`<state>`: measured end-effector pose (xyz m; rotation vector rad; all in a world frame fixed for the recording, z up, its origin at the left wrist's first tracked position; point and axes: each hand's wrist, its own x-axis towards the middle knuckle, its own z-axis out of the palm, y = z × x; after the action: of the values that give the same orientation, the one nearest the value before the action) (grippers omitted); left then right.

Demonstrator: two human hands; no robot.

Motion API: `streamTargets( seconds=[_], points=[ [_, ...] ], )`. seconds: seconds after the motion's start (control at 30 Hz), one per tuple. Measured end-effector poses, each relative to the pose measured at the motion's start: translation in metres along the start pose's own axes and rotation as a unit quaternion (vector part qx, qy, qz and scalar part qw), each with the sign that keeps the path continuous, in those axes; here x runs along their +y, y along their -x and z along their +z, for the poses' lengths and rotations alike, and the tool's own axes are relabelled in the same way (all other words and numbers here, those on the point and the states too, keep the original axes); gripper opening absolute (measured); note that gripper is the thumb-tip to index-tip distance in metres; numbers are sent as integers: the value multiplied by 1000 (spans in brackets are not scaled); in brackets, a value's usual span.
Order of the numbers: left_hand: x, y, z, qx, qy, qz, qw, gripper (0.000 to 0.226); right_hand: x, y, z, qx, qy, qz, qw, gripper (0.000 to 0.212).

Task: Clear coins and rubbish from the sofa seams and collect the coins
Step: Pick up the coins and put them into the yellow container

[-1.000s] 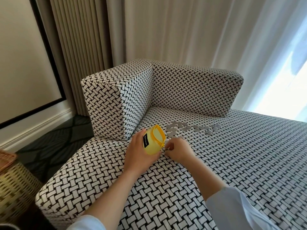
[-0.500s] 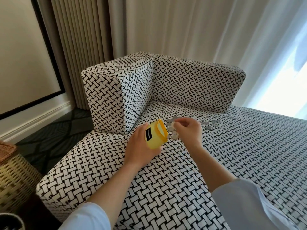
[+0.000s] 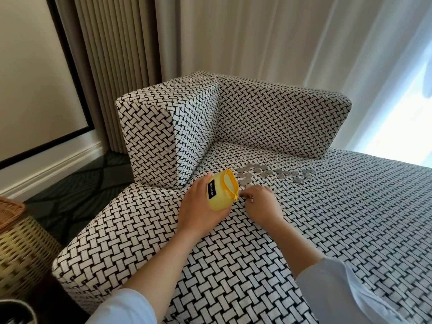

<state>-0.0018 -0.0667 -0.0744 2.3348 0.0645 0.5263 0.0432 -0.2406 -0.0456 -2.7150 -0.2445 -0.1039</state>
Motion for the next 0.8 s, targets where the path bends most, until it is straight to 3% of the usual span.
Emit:
streamTargets(
  seconds=[0.1,0.27,0.43,0.57,0.8],
  points=[
    [1,1,-1,3,5,-2,1000,101,-2,1,3,21,-21,1,1000,37],
    [1,2,-1,2,3,-11,1000,101,-4,-12,-15,-64,-77,46,994,40],
    [3,2,-1,16,3,-2,1000,98,-8,-11,-12,-27,-143,33,989,39],
    [3,2,-1,30,11,5,999,94,-13,-12,-3,-13,-140,-2,990,33],
    [3,3,-1,31,13,8,999,96,-22,-25,-12,-81,-81,44,992,12]
  ],
)
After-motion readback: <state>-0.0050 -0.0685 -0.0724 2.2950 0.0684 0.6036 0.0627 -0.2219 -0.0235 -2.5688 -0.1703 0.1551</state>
